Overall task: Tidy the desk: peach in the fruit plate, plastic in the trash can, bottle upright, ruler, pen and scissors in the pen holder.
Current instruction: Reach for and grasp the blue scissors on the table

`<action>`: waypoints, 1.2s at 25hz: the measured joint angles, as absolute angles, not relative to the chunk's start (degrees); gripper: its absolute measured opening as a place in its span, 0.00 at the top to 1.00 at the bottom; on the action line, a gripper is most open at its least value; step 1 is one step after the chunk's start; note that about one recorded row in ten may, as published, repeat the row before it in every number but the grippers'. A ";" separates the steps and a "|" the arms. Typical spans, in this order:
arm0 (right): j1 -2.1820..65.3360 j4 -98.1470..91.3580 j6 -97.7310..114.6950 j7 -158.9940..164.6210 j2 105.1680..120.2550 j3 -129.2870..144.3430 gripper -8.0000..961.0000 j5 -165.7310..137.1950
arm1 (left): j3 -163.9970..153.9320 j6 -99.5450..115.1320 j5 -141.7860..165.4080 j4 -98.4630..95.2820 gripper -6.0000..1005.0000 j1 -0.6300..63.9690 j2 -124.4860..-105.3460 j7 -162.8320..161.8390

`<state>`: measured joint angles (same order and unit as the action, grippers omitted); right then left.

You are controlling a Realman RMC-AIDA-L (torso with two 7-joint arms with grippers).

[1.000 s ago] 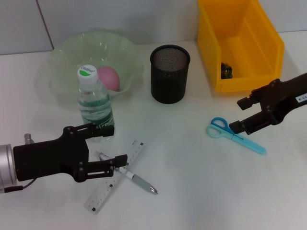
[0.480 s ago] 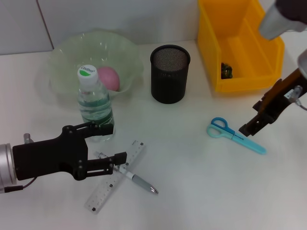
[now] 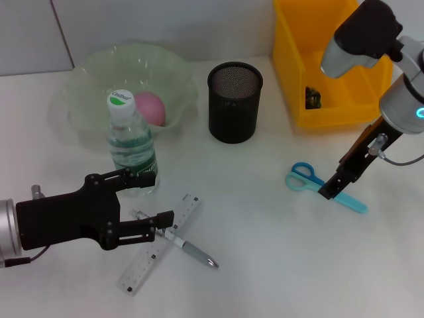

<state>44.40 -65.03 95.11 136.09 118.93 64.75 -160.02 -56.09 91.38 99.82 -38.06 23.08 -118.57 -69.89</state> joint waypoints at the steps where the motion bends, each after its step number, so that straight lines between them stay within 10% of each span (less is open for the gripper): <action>1: 44.58 -64.46 94.67 136.14 118.90 64.78 0.15 -160.33 | -56.10 91.38 99.83 -38.06 0.20 23.08 -118.57 -69.90; 30: 49.21 -50.49 83.49 136.34 119.08 69.95 0.20 -161.72 | -56.06 91.39 99.84 -38.03 0.20 22.76 -118.73 -69.89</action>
